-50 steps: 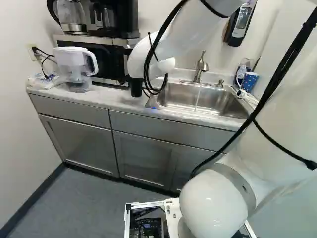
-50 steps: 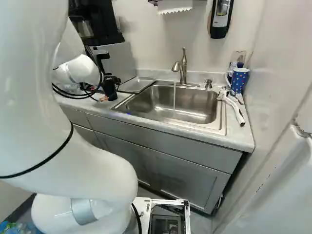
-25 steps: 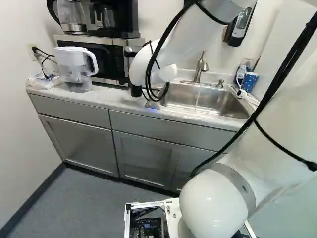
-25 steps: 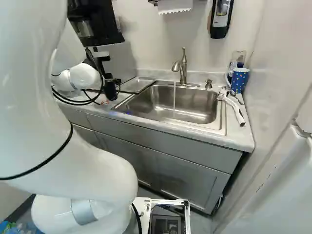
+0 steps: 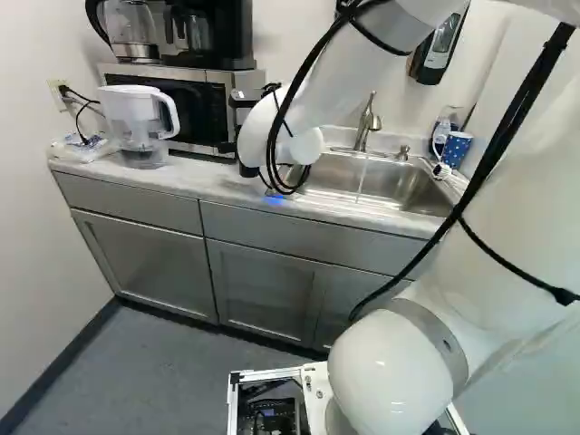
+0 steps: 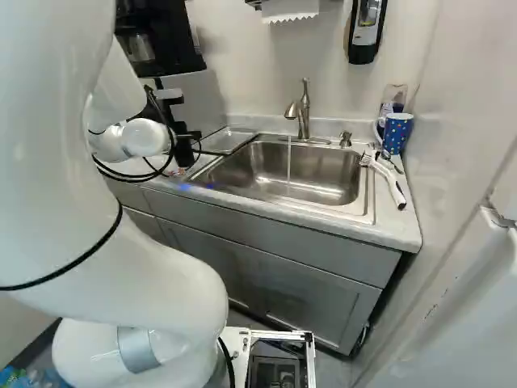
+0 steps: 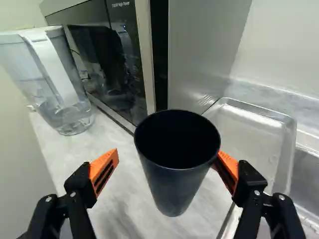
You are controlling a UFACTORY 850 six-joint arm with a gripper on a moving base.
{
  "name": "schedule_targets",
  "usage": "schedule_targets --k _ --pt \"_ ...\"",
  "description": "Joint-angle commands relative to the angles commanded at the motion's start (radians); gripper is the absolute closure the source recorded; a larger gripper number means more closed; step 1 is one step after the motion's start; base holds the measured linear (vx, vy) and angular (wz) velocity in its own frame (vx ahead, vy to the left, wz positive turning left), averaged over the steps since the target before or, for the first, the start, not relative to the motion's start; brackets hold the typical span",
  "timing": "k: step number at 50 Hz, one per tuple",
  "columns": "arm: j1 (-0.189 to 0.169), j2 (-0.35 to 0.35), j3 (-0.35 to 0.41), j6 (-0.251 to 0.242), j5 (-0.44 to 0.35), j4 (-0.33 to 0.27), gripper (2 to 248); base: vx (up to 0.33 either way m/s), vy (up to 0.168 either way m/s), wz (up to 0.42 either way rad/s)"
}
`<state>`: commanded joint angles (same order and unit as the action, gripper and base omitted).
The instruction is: Rinse the cup and place it in the tray
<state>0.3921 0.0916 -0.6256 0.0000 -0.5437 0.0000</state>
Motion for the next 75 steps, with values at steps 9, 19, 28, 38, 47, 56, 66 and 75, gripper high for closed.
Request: schedule_targets --k 9,19,28,38,47,56,66,75 --pt "0.000 -0.017 0.004 0.000 0.000 0.000 3 0.000 0.000 0.000" --pt "0.000 -0.026 0.005 0.000 0.000 0.000 3 0.000 0.000 0.000" --pt "0.000 -0.026 0.005 0.000 0.000 0.000 3 0.000 0.000 0.000" --pt "0.000 -0.026 0.005 0.000 0.000 0.000 12 0.000 0.000 0.000" --pt "0.000 -0.026 0.005 0.000 0.000 0.000 88 0.000 0.000 0.000" --pt "0.000 -0.026 0.005 0.000 0.000 0.000 125 0.000 0.000 0.000" --pt "0.000 -0.026 0.005 0.000 0.000 0.000 125 0.000 0.000 0.000" --pt "-0.001 -0.022 0.004 0.000 0.000 0.000 125 0.000 0.000 0.000"
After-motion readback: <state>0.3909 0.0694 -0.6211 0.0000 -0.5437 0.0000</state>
